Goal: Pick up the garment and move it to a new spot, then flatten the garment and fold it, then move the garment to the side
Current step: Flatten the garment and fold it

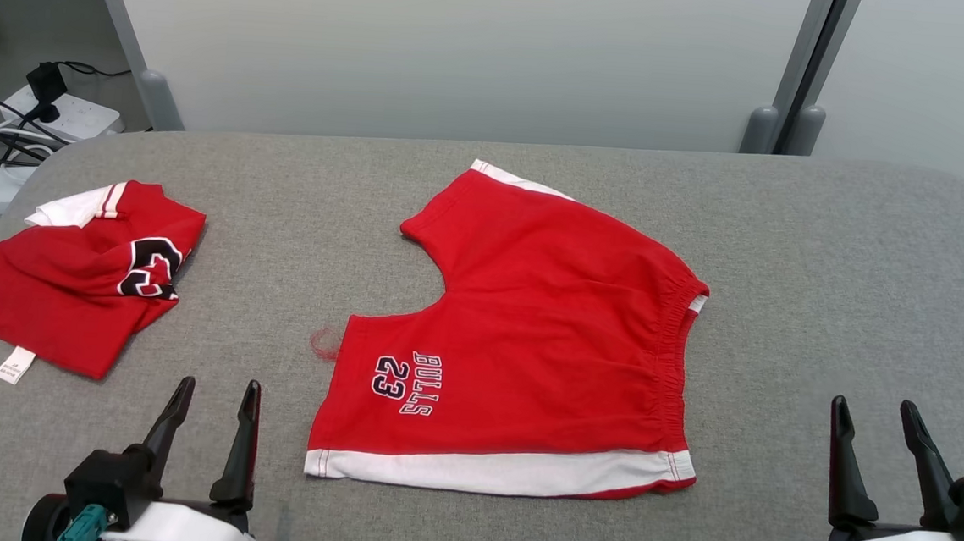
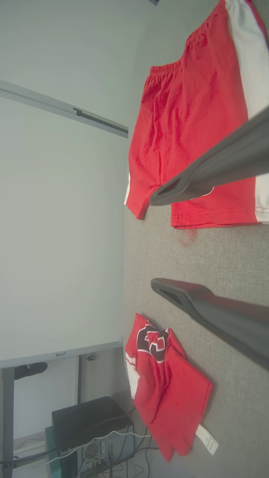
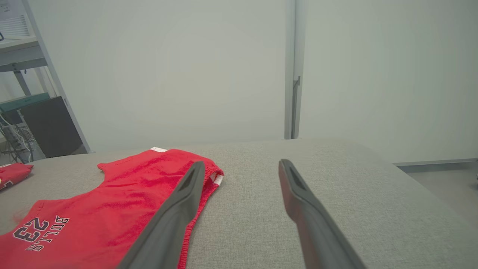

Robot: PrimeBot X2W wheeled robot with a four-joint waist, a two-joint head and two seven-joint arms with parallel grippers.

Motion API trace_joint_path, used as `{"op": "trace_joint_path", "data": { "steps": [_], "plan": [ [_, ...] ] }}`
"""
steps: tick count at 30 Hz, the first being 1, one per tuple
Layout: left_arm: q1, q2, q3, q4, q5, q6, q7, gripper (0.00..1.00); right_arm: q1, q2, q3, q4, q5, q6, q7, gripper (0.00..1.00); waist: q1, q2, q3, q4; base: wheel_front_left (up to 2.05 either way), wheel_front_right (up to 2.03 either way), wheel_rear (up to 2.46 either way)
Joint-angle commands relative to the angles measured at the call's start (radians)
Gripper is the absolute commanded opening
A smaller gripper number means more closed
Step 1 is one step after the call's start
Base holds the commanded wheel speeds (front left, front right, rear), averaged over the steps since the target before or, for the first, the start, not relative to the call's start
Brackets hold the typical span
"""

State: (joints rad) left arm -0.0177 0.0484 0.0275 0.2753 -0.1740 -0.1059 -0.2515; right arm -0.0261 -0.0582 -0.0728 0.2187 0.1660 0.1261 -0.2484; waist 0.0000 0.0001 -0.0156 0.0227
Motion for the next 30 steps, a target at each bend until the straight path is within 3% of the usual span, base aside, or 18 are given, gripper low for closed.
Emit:
{"op": "trace_joint_path", "data": {
  "steps": [1,30],
  "plan": [
    [-0.009,0.009,0.041,-0.032,0.013,-0.008,-0.010,1.00,-0.009,-0.004,0.013,-0.036,-0.011,0.005,-0.013,1.00,0.0000,-0.0001,0.000,0.000,0.00,0.00,0.00],
    [0.004,0.002,0.005,0.008,-0.004,-0.004,-0.010,1.00,-0.003,0.008,0.083,0.030,0.015,0.005,-0.013,1.00,0.0000,-0.0001,0.007,0.007,0.00,0.00,0.00]
  ]
}}
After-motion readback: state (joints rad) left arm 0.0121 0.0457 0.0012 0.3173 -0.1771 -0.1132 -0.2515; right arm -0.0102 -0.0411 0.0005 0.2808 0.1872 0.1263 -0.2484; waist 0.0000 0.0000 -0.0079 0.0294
